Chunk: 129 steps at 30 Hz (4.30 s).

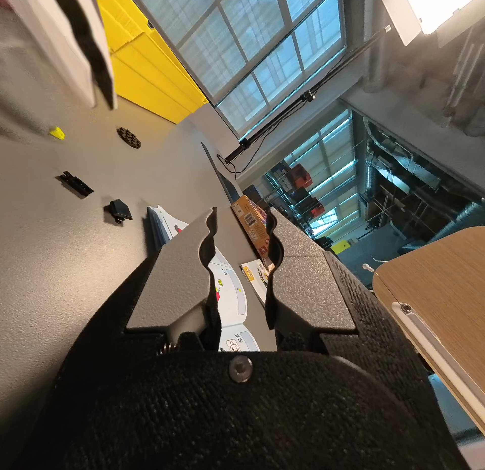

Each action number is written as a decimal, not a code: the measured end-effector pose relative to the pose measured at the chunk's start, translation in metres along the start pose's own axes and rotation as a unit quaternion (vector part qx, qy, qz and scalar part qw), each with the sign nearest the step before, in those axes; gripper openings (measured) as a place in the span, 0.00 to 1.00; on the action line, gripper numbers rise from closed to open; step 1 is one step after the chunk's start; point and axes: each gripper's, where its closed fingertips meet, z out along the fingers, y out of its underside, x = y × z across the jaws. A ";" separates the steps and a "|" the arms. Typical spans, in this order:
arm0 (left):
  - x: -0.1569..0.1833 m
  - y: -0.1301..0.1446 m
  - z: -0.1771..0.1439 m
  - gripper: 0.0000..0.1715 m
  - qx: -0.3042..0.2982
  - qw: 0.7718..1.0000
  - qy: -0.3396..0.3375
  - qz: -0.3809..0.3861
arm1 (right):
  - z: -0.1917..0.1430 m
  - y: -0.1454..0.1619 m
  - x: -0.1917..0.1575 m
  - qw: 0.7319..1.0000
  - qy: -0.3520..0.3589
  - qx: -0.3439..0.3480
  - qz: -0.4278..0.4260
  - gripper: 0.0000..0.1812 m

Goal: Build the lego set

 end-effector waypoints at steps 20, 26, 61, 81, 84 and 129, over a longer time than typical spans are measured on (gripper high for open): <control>-0.234 0.033 -0.087 0.05 -0.199 0.928 -0.191 -0.249 | 0.000 0.007 0.007 1.000 0.007 -0.021 0.018 0.19; -0.235 0.084 -0.068 0.12 -0.323 0.884 -0.146 -0.304 | 0.002 0.008 0.005 1.000 0.001 -0.025 0.005 0.19; -0.189 -0.074 -0.126 0.01 0.224 0.943 -0.232 -0.076 | 0.000 0.003 -0.005 1.000 -0.014 -0.013 0.006 0.19; -0.018 -0.017 -0.011 0.02 0.107 0.991 -0.017 0.078 | 0.000 0.000 -0.008 1.000 -0.025 -0.004 0.005 0.19; -0.031 0.001 0.000 0.02 0.030 0.998 -0.043 0.036 | 0.000 -0.001 -0.009 1.000 -0.027 -0.003 0.001 0.19; -0.043 0.037 0.022 0.09 -0.116 0.990 -0.073 0.023 | -0.018 -0.013 0.041 0.993 0.100 0.037 0.059 0.20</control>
